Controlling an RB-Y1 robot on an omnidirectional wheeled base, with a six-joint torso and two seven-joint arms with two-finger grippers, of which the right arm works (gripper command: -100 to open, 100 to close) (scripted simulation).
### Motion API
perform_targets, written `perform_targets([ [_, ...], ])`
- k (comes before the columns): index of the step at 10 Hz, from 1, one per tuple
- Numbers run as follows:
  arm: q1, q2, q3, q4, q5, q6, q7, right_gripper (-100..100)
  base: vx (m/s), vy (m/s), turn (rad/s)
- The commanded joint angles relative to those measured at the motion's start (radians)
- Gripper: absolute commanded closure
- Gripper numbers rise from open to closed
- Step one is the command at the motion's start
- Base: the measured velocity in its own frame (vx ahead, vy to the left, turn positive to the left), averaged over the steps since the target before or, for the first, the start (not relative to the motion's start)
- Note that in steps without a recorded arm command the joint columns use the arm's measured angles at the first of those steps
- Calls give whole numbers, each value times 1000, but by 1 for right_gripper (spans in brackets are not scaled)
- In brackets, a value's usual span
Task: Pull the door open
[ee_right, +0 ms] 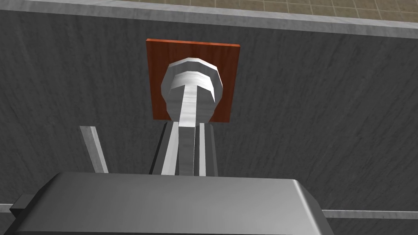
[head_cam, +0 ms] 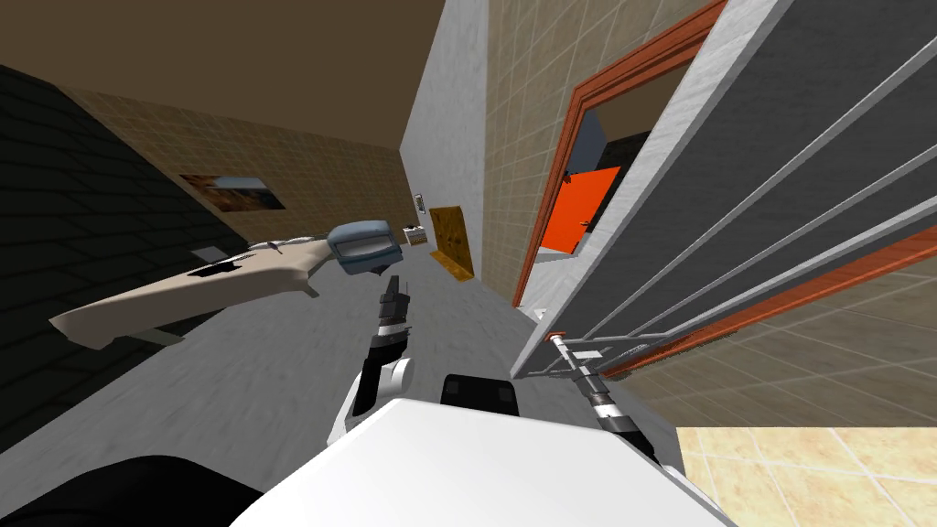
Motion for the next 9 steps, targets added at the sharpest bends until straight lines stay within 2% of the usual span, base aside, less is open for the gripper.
perform_targets([
  [1, -8, 17, 18, -18, 19, 23, 5, 100, -212, -66, 2],
  [3, -27, 24, 27, -43, 33, 57, 10, 100, -191, -100, 4],
  [4, -27, 24, 27, -43, 33, 57, 10, 100, -135, -60, 4],
  [5, -40, 28, 33, -59, 43, 80, 14, 100, -107, -86, -13],
  [9, -71, 39, 47, -98, 67, 135, 22, 100, -111, -139, 22],
])
